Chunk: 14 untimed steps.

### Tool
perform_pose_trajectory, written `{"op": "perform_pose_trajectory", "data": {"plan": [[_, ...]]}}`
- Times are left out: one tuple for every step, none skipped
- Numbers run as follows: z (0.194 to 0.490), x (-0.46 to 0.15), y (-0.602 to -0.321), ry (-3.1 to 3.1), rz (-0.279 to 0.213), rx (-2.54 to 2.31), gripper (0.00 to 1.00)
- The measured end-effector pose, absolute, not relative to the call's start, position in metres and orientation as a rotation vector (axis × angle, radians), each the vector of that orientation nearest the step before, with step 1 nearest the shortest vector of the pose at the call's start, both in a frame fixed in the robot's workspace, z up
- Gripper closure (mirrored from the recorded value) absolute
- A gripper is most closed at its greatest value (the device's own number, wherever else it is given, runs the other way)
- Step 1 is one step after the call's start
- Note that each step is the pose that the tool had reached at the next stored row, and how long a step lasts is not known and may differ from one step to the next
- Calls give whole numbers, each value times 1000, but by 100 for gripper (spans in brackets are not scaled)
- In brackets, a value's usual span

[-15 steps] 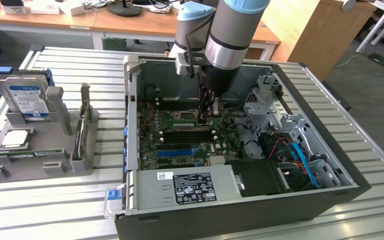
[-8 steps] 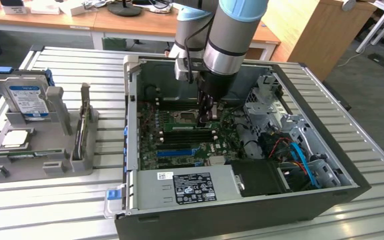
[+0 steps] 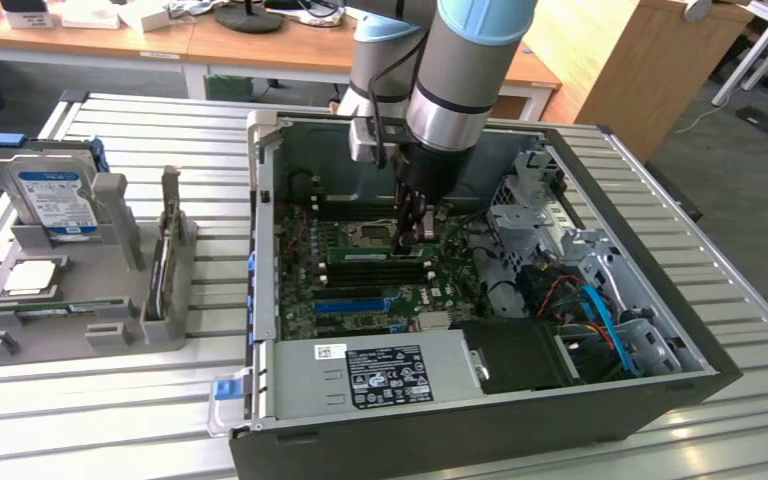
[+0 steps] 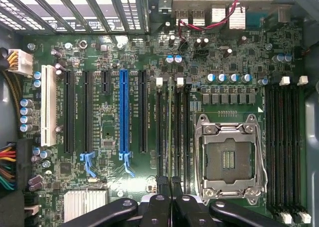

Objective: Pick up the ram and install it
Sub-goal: 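Insert the ram into the slot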

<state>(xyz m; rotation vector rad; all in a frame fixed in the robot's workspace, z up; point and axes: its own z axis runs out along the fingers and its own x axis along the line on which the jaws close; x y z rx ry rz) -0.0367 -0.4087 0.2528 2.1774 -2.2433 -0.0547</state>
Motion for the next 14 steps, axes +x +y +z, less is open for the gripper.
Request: {"op": "perform_pose_trajectory", "data": {"plan": [[253,-37,-409,-2243,-55,2177,88],[253,-37,-409,-2243,-55,2177,88],[253,-37,-409,-2244,-55,2177,88],[253,-37,-410,-2244,-55,2177,88],[253,-37,-411,-2243,-55,2177,88],[253,-37,-412,-2243,-55,2177,88],[253,-36,-413,-2243,-55,2177,88],[253,-37,-413,-2244,-55,2177,88],[253,-37,-413,-2244,-55,2177,88],[253,-37,-413,-2244,-55,2177,88],[253,-37,-413,-2243,-55,2177,88],[253,-36,-413,-2243,-55,2177,88],[253,-36,-414,-2243,-55,2177,88],[252,-36,-414,-2243,-55,2178,88]]}}
